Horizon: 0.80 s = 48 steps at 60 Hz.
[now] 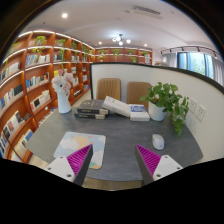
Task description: Arrange mouse
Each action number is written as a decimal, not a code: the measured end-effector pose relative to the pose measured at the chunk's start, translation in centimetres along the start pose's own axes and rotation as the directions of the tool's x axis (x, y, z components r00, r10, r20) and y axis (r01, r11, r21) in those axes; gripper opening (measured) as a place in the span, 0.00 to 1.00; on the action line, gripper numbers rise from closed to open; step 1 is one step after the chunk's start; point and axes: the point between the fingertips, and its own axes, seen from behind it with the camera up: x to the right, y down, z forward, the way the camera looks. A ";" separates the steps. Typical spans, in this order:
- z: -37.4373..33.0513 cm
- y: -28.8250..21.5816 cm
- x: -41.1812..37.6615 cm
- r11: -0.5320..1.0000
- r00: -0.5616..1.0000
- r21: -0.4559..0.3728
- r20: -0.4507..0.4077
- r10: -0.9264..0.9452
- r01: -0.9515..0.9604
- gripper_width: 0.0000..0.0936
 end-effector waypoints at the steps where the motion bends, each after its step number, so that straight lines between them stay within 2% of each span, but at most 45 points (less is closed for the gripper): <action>1: 0.0 0.3 0.2 1.000 1.000 -0.008 -0.003 -0.001 0.001 0.90; 8: 1.9 4.2 1.5 0.998 0.999 -0.069 -0.036 0.007 -0.009 0.89; 9: 0.2 4.1 3.3 0.996 0.999 -0.085 -0.044 0.005 -0.008 0.89; 10: 1.8 6.2 4.2 0.996 0.999 -0.092 -0.048 0.008 -0.012 0.89; 13: 2.9 8.3 6.6 0.993 0.998 -0.118 -0.067 0.008 -0.016 0.90; 25: 6.2 13.1 15.2 0.976 0.987 -0.211 -0.159 0.025 -0.059 0.88; 38: 11.9 13.0 21.7 0.966 0.978 -0.238 -0.201 0.049 -0.098 0.88; 48: 17.7 9.8 24.2 0.975 0.977 -0.194 -0.204 0.070 -0.110 0.88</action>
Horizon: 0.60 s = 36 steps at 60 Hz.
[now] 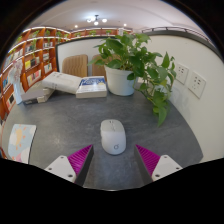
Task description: Arrange mouse
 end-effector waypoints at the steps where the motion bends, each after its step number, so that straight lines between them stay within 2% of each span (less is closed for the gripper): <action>1: 0.5 -0.4 -0.1 1.000 1.000 0.004 0.006 0.001 -0.001 0.88; 11: 4.9 -2.0 -0.7 1.000 1.000 -0.010 0.030 -0.007 0.008 0.83; 15: 5.7 -2.9 -0.9 1.000 0.999 0.018 0.034 0.003 -0.004 0.72; 19: 6.2 -3.3 -0.7 0.999 1.000 0.031 0.024 0.004 -0.004 0.66; 20: 6.2 -3.4 -0.8 0.999 1.000 0.039 0.025 0.005 -0.006 0.58; 22: 6.4 -3.4 -0.8 0.999 1.000 0.044 0.023 0.001 -0.002 0.58; 28: 6.4 -3.4 -0.7 0.999 1.000 0.034 0.006 -0.011 0.011 0.48; 32: 6.4 -3.3 -0.6 1.000 1.000 0.005 -0.017 0.007 -0.006 0.41; 36: 6.2 -3.2 -0.6 0.999 0.999 -0.039 -0.039 0.025 -0.026 0.39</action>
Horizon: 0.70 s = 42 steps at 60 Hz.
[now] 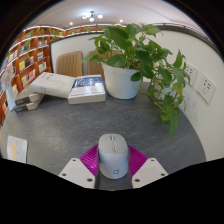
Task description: Arrange mouse
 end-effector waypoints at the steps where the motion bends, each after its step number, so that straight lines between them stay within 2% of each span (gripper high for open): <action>1: -0.2 0.0 -0.2 1.000 1.000 -0.014 0.002 0.008 -0.008 0.39; 5: -2.1 -2.1 -0.9 0.999 0.999 -0.006 -0.020 0.046 -0.046 0.39; 12: -8.0 -9.2 -3.3 0.992 0.997 0.122 -0.058 0.051 -0.044 0.39; 19: -14.9 -15.4 -9.0 0.966 0.995 0.254 -0.075 0.066 -0.045 0.39; 26: -20.6 -19.4 -16.8 0.943 0.999 0.333 -0.034 0.036 -0.023 0.39; 34: -23.5 -19.1 -26.3 0.935 0.999 0.355 0.030 -0.031 0.018 0.39; 42: -20.7 -12.4 -34.6 0.962 0.991 0.267 0.095 -0.092 0.063 0.39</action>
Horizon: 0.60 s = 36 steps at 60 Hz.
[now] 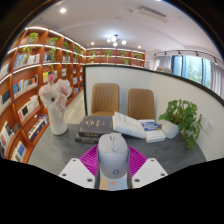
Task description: Arrange mouse
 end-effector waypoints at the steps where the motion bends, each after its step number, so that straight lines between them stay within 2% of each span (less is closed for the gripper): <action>1: 0.3 1.1 -0.6 1.000 1.000 -0.013 0.005 -0.003 0.003 0.39; 11: 3.5 13.9 -4.5 0.980 1.000 -0.200 0.017 0.027 -0.023 0.39; 17: 4.3 19.1 -4.7 0.961 1.000 -0.277 0.015 0.021 -0.016 0.39; 22: 4.4 22.0 -5.1 0.954 1.000 -0.300 0.014 0.014 -0.009 0.40; 24: 4.6 21.7 -5.0 0.963 1.000 -0.268 0.010 0.001 0.002 0.41; 26: 4.5 21.6 -4.8 0.962 1.000 -0.272 0.009 -0.015 0.017 0.41; 36: 4.8 21.6 -4.9 0.968 1.000 -0.252 0.014 0.020 -0.016 0.54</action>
